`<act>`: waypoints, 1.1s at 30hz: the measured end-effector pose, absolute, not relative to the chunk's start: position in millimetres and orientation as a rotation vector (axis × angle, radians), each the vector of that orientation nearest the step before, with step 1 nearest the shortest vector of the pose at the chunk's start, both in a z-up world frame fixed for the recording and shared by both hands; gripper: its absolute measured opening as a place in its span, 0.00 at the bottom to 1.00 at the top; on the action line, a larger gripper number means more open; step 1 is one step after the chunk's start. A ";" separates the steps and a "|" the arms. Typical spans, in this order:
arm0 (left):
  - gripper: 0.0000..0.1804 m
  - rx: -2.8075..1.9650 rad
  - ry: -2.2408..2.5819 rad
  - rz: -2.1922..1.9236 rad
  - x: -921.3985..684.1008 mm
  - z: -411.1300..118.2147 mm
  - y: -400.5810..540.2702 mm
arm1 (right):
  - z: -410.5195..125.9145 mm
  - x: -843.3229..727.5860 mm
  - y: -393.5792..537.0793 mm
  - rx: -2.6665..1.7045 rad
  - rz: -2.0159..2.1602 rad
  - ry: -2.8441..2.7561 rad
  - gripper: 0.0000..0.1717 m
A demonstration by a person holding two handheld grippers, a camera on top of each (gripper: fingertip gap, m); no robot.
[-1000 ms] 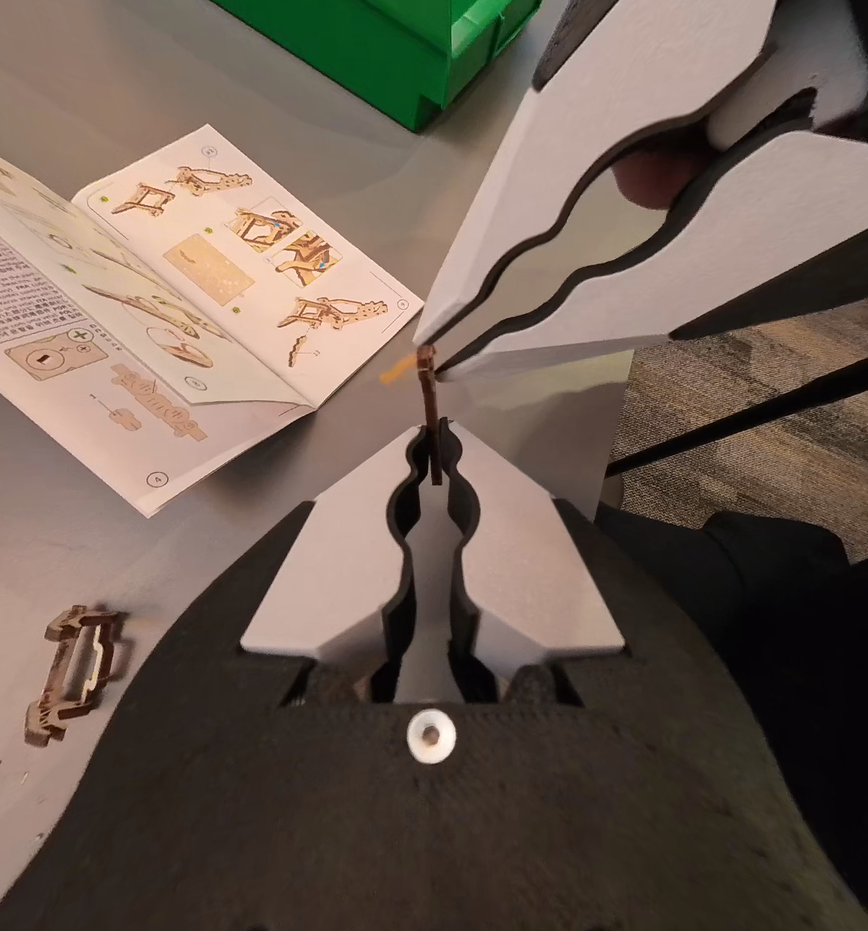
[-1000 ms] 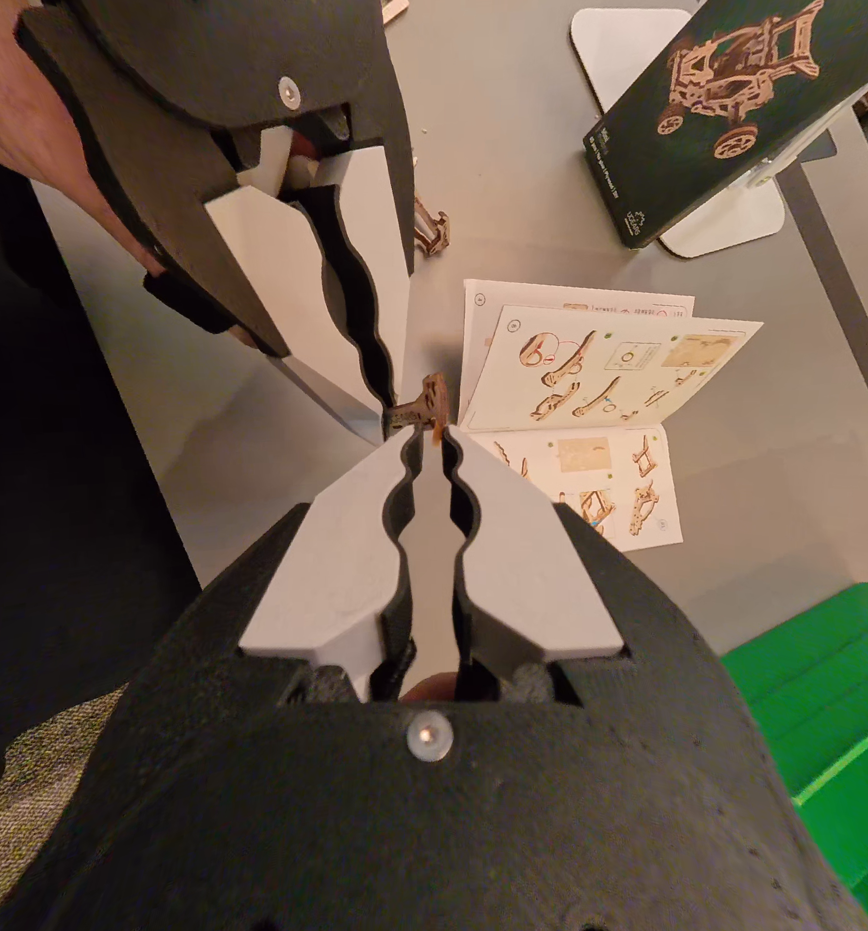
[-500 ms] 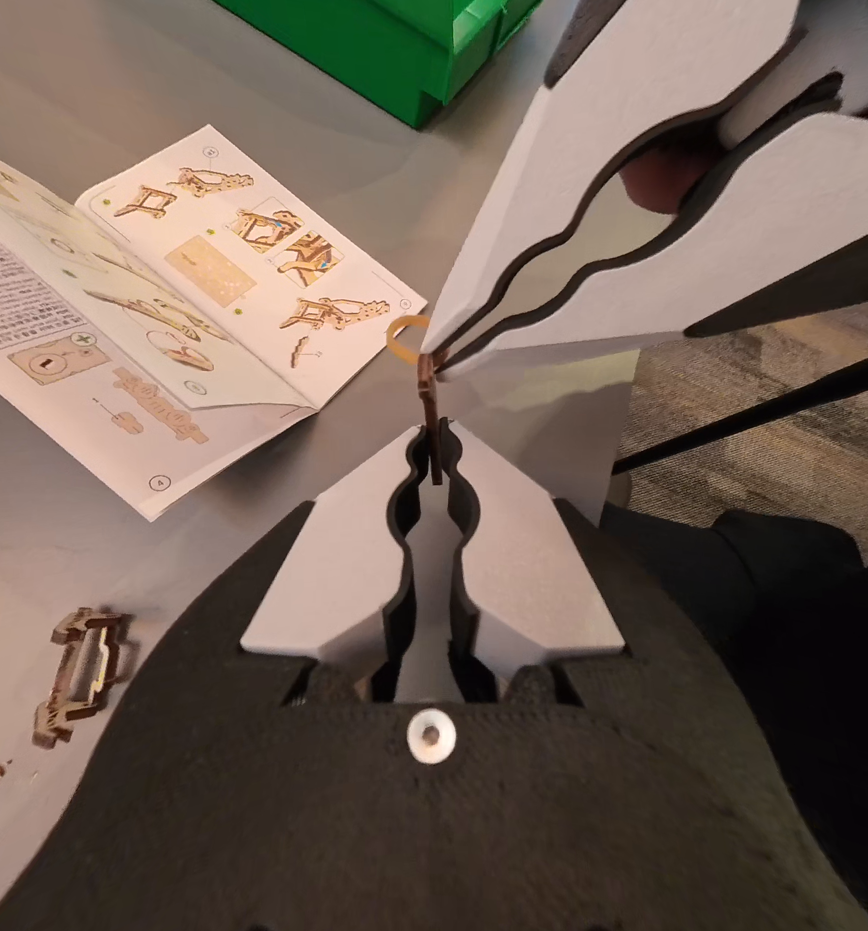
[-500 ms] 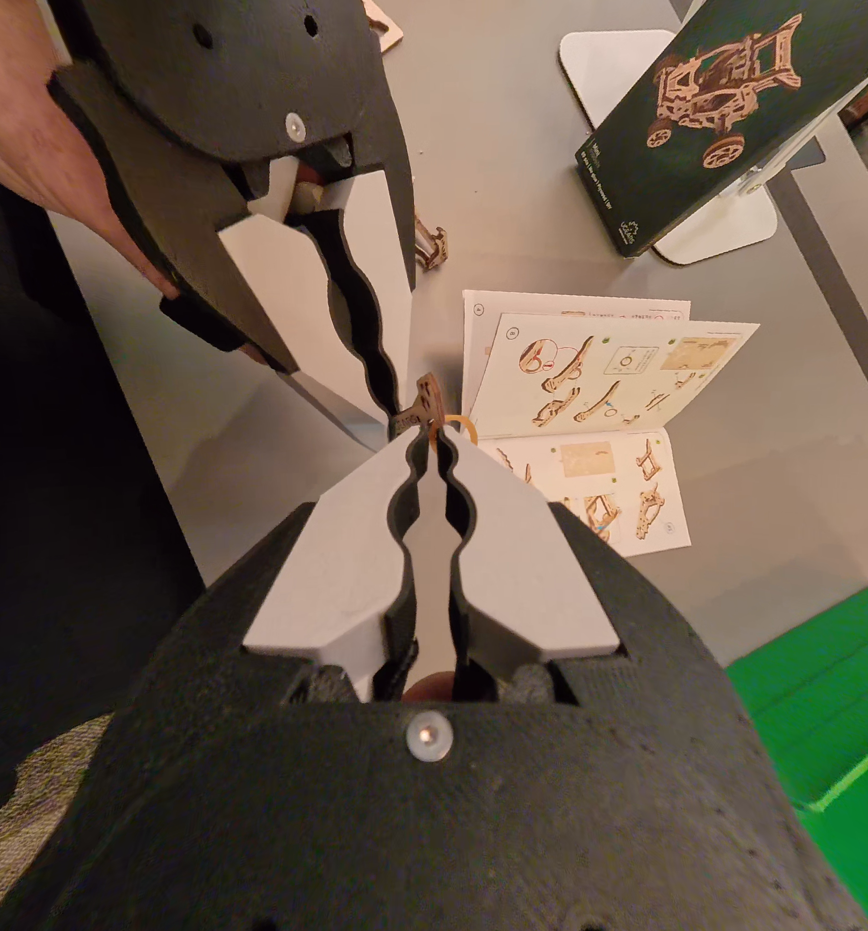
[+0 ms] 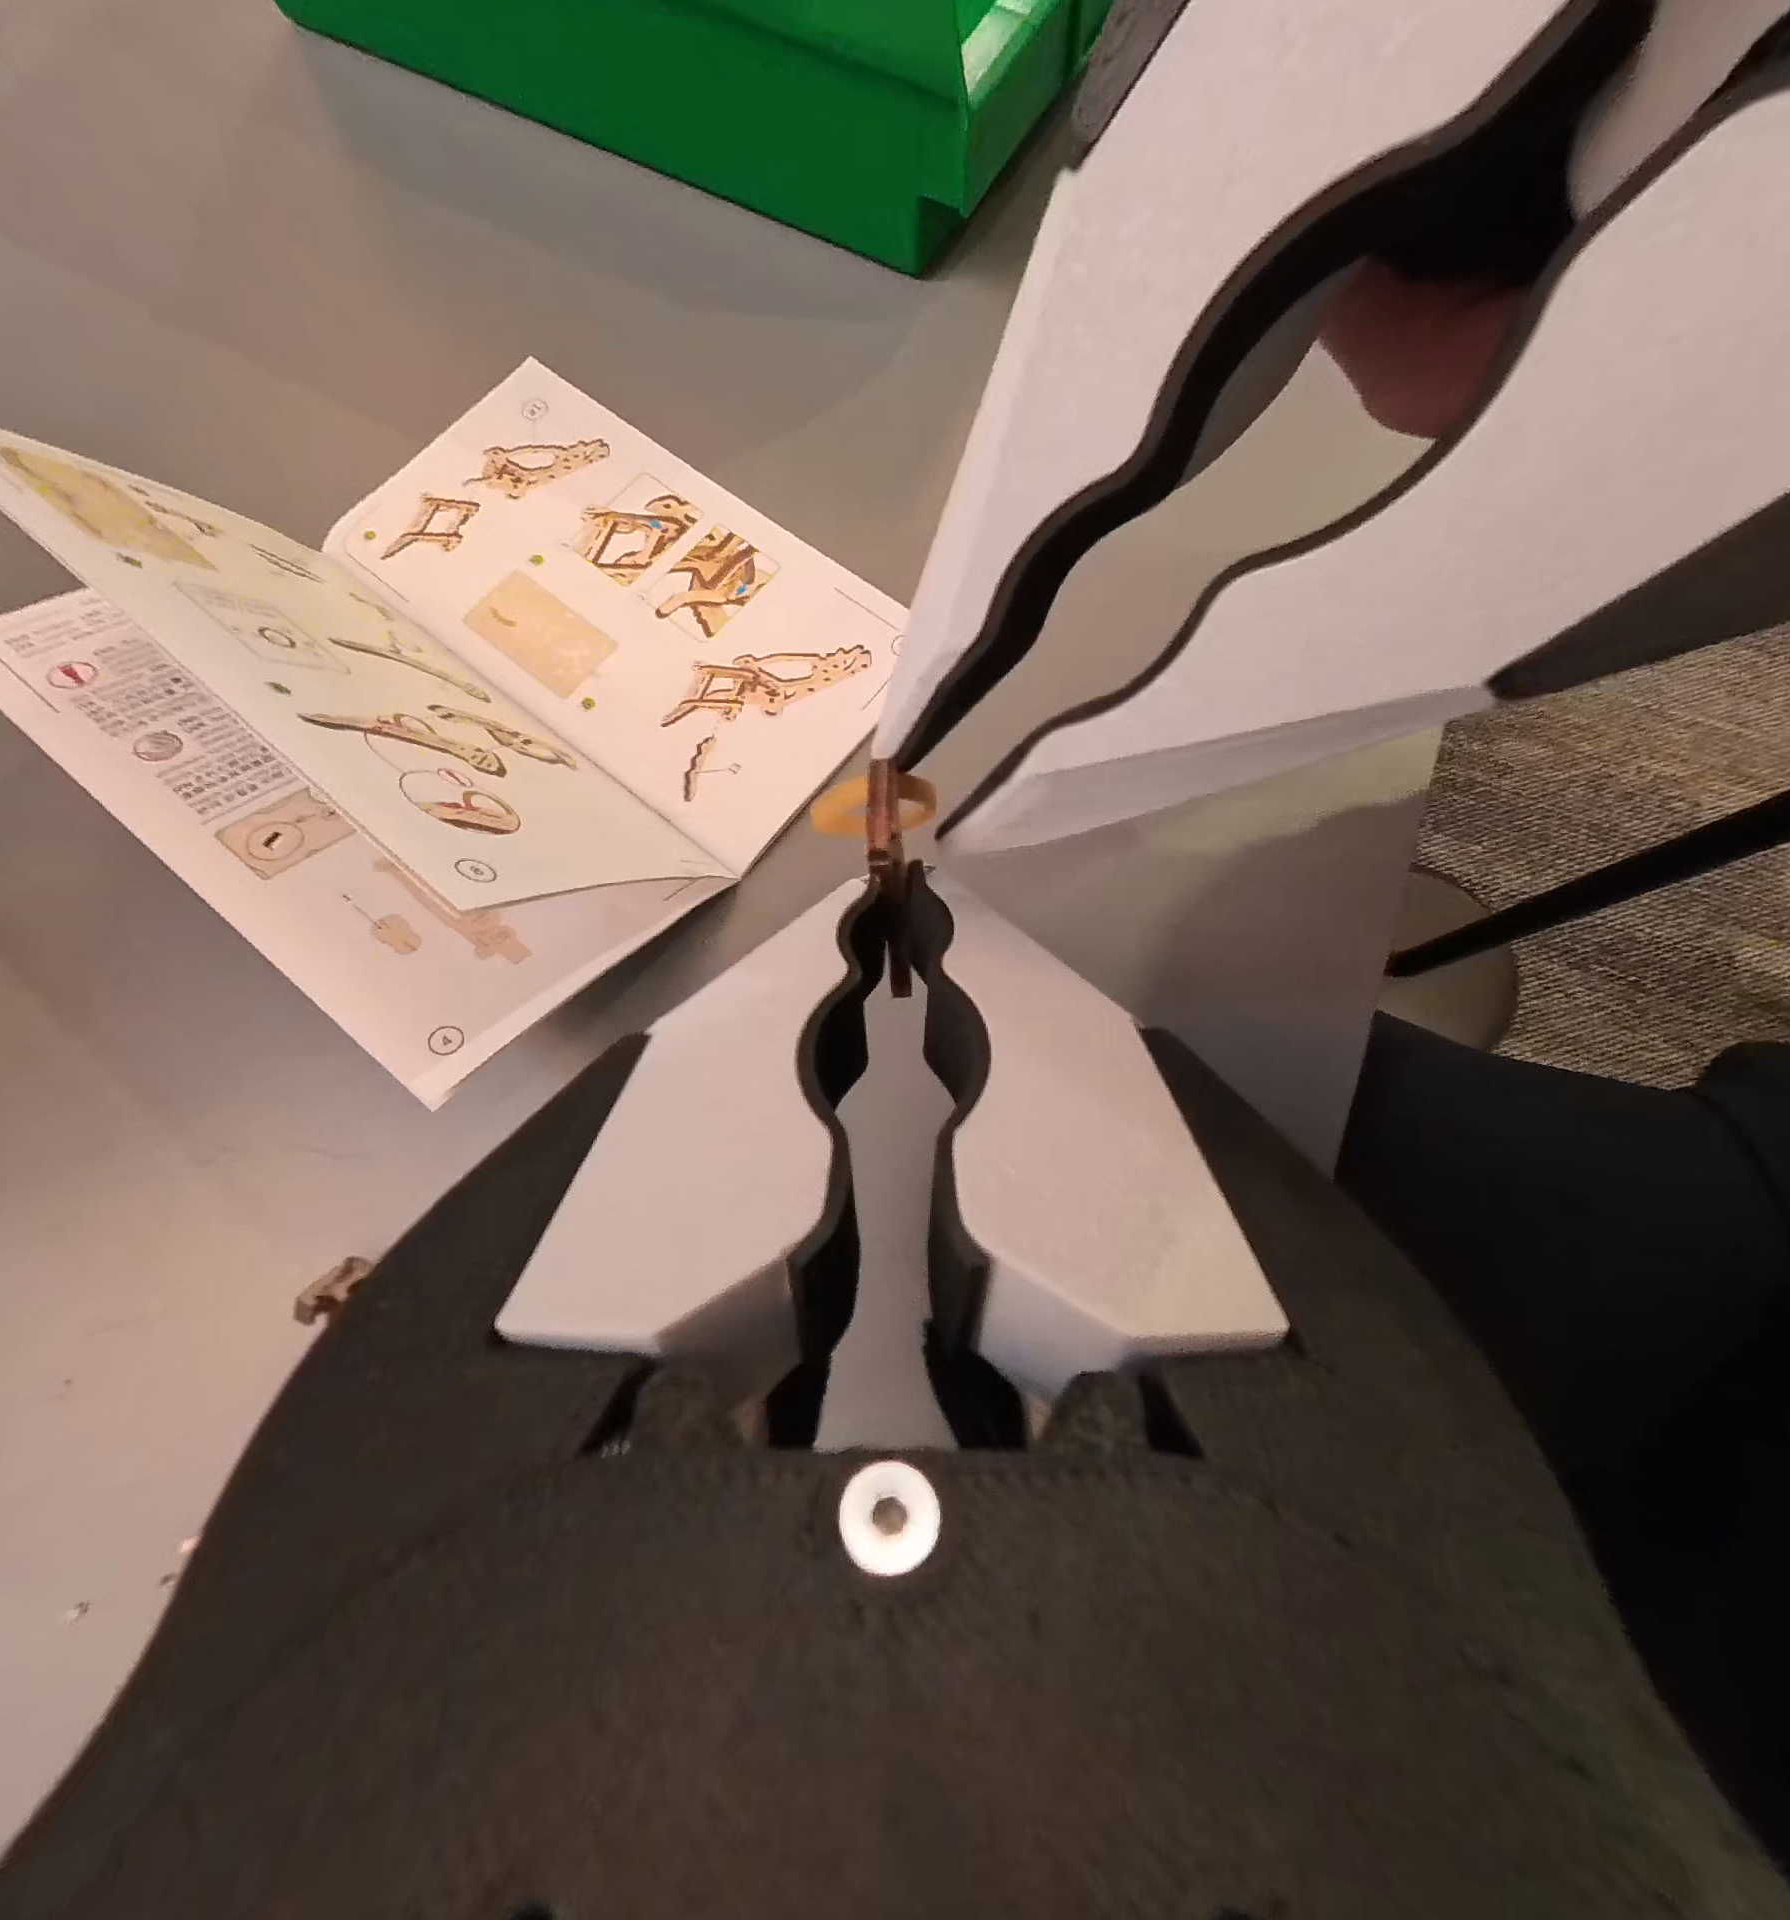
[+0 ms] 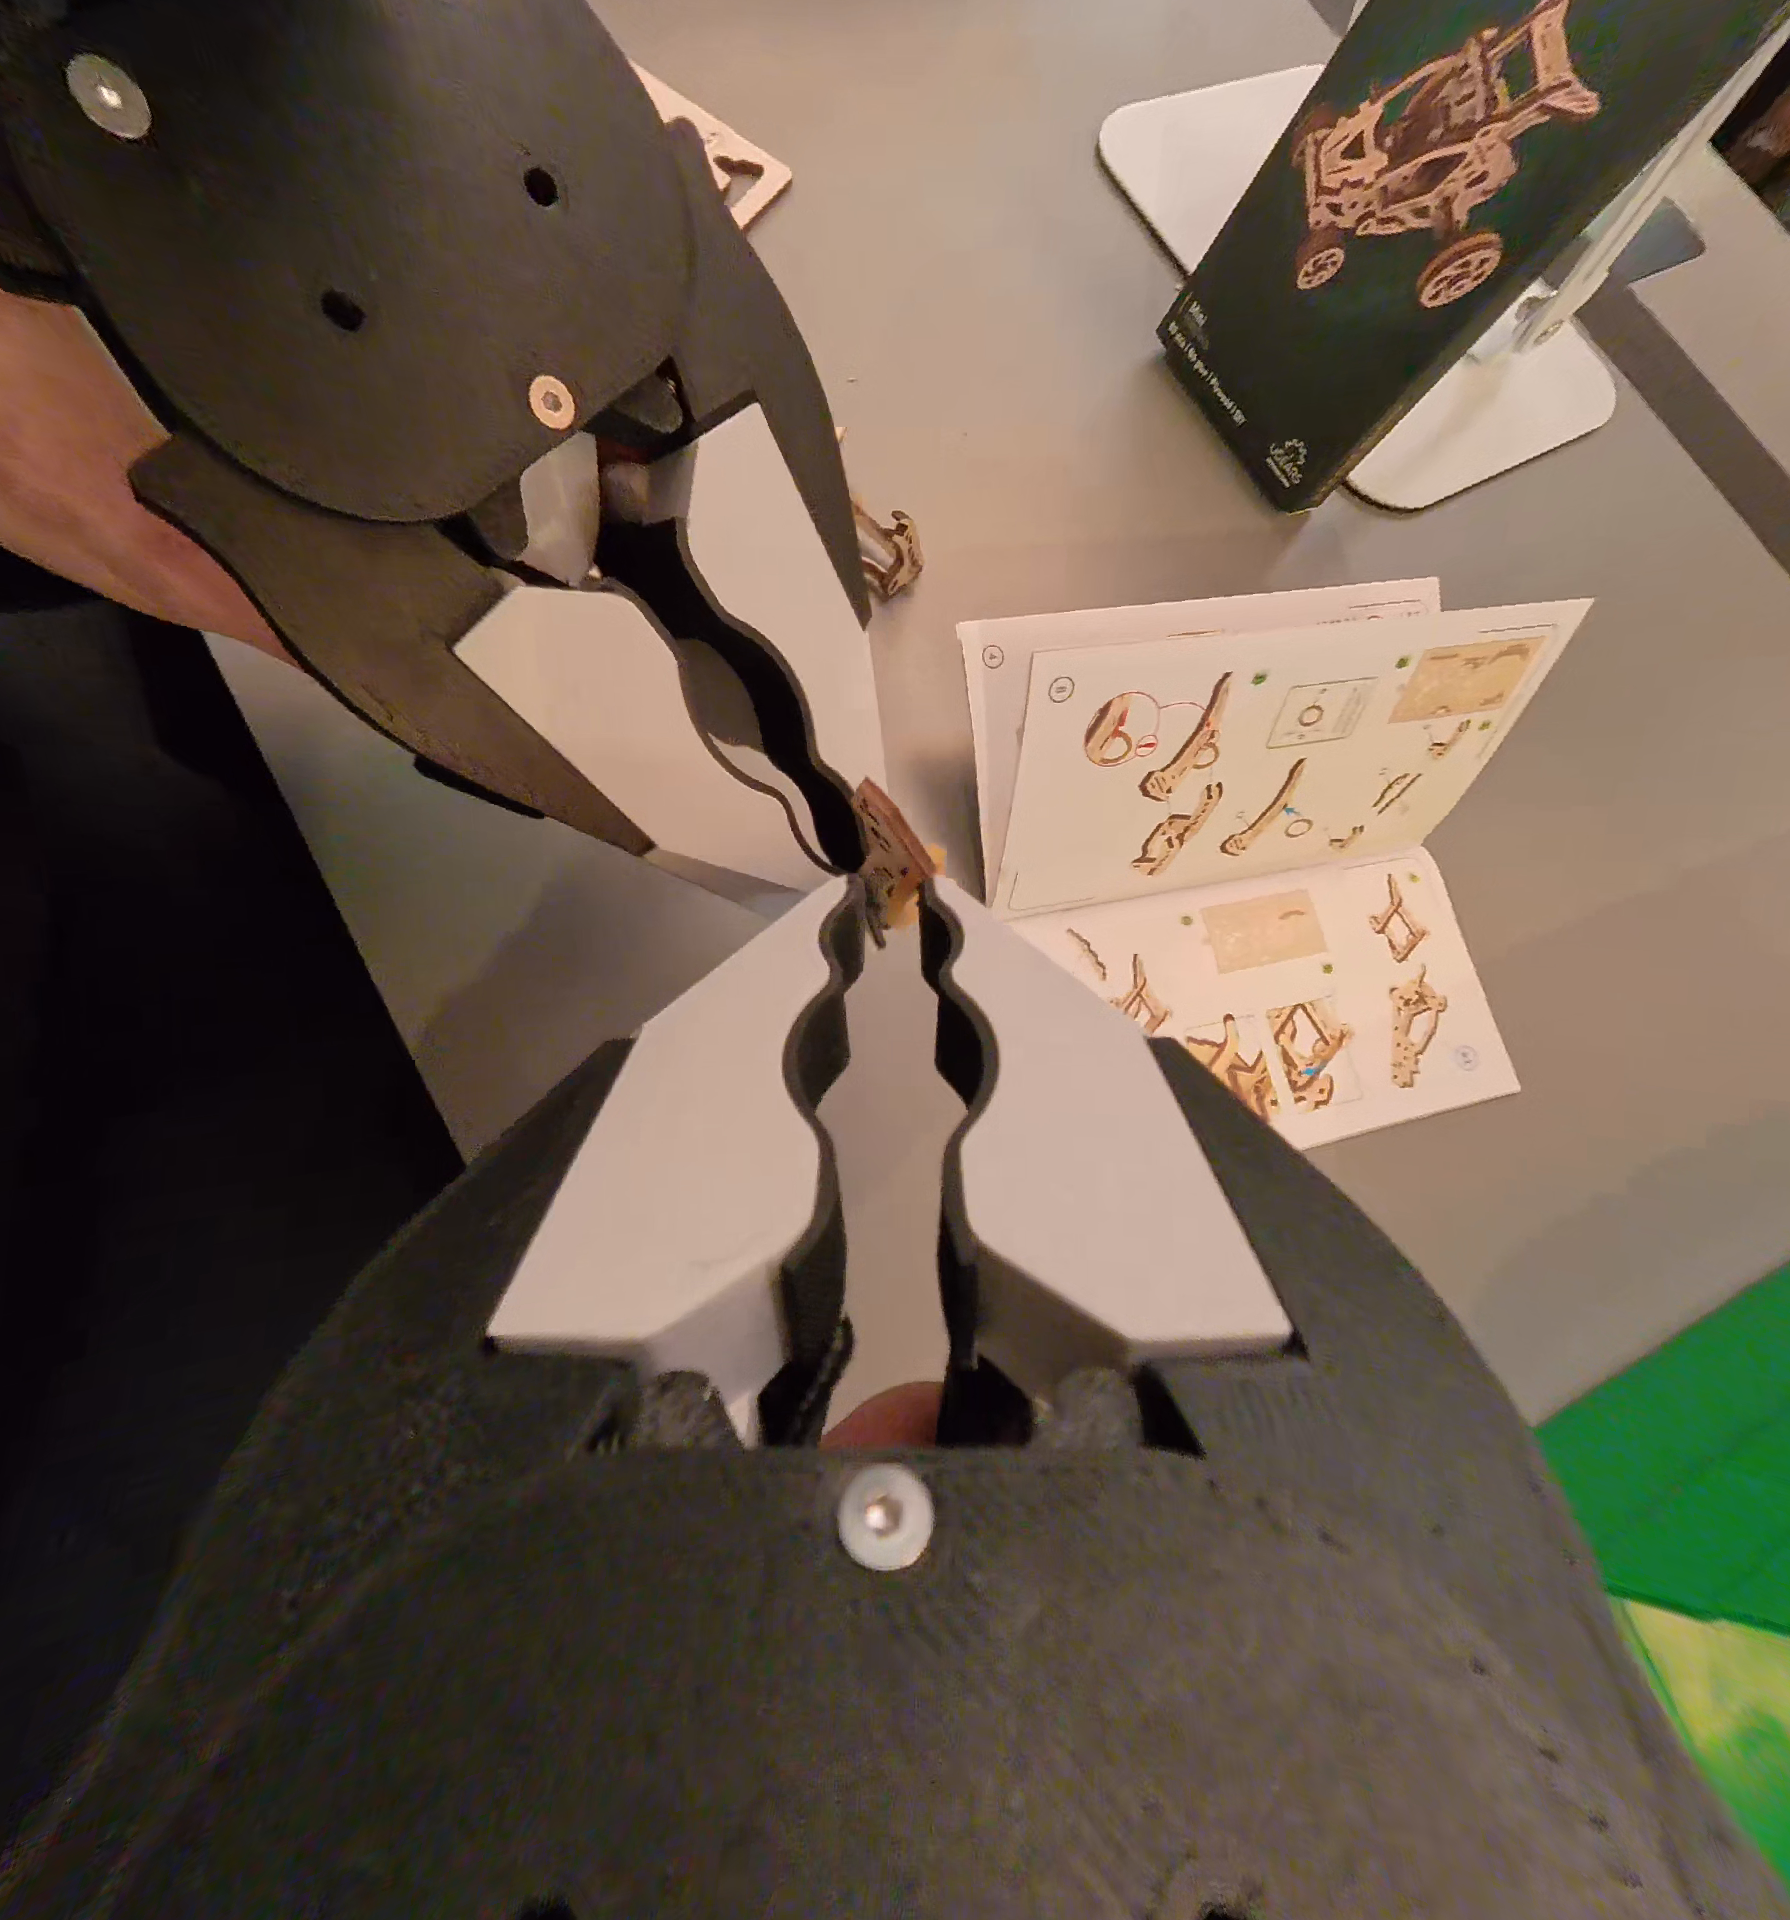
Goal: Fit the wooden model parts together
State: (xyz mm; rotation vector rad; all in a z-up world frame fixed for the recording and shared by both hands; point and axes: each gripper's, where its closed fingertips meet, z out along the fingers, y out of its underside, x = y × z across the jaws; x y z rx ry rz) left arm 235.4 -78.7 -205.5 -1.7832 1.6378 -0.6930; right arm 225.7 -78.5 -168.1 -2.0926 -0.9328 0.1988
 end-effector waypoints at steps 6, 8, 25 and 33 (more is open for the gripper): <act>0.00 -1.715 1.633 -0.693 237.7 -196.1 -79.9 | -160.2 230.2 -80.2 -2.045 0.208 -0.910 0.04; 0.00 -1.699 1.628 -0.724 239.4 -192.2 -82.3 | -156.7 232.2 -80.4 -2.027 0.230 -0.902 0.05; 0.01 -1.625 1.623 -1.101 242.4 -166.9 -98.8 | -129.1 227.2 -89.6 -1.747 0.739 -0.995 0.02; 0.01 -1.589 1.605 -1.272 240.3 -151.6 -103.8 | -112.3 221.6 -84.3 -1.633 0.939 -0.936 0.04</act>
